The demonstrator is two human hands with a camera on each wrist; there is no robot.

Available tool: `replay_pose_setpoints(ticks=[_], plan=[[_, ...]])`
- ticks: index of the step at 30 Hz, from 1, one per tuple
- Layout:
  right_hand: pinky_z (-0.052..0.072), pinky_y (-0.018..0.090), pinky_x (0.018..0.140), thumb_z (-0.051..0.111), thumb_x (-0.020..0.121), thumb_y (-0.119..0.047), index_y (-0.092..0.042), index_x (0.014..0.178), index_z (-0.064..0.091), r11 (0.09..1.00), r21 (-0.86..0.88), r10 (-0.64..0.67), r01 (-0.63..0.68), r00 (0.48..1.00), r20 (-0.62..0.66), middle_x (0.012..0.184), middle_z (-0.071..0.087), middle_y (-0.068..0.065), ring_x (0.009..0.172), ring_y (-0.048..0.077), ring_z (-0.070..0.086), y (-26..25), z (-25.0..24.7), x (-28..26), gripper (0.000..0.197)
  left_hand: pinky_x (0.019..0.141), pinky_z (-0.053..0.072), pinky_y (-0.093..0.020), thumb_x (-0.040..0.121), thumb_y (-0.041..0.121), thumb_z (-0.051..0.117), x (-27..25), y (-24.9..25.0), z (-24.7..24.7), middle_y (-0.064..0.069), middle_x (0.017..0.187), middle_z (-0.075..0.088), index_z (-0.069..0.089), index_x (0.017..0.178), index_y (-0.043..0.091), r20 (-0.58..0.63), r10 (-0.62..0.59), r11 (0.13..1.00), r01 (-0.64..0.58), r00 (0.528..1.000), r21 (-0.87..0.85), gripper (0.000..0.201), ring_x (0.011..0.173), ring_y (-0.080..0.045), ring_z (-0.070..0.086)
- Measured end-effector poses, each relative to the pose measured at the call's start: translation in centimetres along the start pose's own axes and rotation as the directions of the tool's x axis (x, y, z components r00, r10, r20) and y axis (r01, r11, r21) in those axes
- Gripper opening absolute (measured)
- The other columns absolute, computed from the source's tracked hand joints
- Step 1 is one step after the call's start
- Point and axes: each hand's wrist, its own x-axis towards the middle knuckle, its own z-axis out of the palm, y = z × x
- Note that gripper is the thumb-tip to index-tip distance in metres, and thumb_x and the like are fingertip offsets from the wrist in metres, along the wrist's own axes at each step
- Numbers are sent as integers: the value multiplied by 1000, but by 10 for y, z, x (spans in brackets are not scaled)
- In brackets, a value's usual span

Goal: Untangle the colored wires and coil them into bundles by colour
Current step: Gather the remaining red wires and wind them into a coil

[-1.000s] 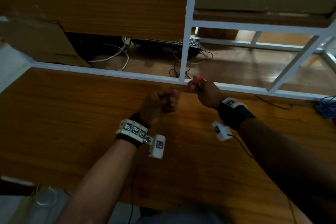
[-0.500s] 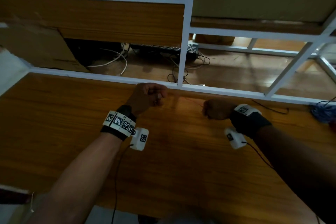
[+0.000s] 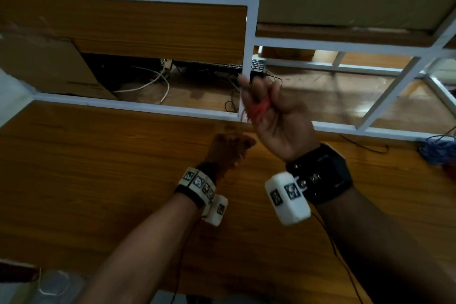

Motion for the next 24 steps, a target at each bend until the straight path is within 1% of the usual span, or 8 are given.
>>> replay_pose_setpoints(ticks=[3,5,7,9,14,17,20,24], plan=[[57,32,92,51,102,-21,-10,114,63,814,-488,-464,316,859,-218,114,75,10,109,20,70,-20,-23,15,20,45,42,-23,82,25,78,-16,-17,4,0,65,67,73,89,9,20,32,998,-31,999,-55,18,51,-9,56],[52,33,85,49,105,-26,-28,106,65,127,-979,-677,159,735,32,99,74,5,97,21,69,-32,-60,14,17,49,44,-20,83,19,77,-22,-28,-3,0,68,69,73,94,6,58,51,996,-46,997,-73,17,54,-7,58],[53,40,90,47,104,-19,-26,102,64,-418,-905,-452,-81,883,130,97,67,9,94,26,65,-35,-96,2,18,54,45,-24,85,19,75,-27,-32,-12,-9,73,68,73,94,7,85,75,994,-68,994,-86,15,59,-12,58],[54,47,92,46,105,-21,-18,100,61,-569,-803,-179,-177,980,-89,98,64,5,92,20,63,-30,-118,-20,16,56,46,-22,88,22,72,-28,-34,-26,-2,68,66,72,82,14,65,57,997,-53,996,-53,10,58,-8,57],[55,43,86,46,106,-47,-22,90,71,-508,-783,228,-359,821,-524,93,70,1,87,17,67,2,-113,-56,39,64,53,-34,96,18,63,-19,-46,-46,2,67,64,68,80,17,153,-114,985,131,982,-108,17,59,-11,58],[55,46,97,57,103,-26,-35,73,76,-332,-845,453,-420,715,-533,101,75,0,101,13,70,21,-101,-63,37,50,48,-29,98,25,58,-18,-42,-44,-2,69,61,68,89,10,216,-167,955,212,962,-206,19,54,-14,55],[52,50,99,60,99,-11,4,86,68,60,-833,545,-551,717,-435,91,73,17,101,29,71,27,-98,-67,21,40,23,-20,93,50,57,-16,-35,-46,4,60,44,67,87,11,230,-199,899,271,953,-343,41,44,-8,31],[56,42,89,53,95,-2,2,87,63,661,-434,615,-612,774,-154,83,58,23,91,38,66,20,-85,-71,13,46,15,-23,74,86,44,-13,-36,-56,6,55,37,68,93,8,273,-235,817,341,933,-465,84,44,-10,25]])
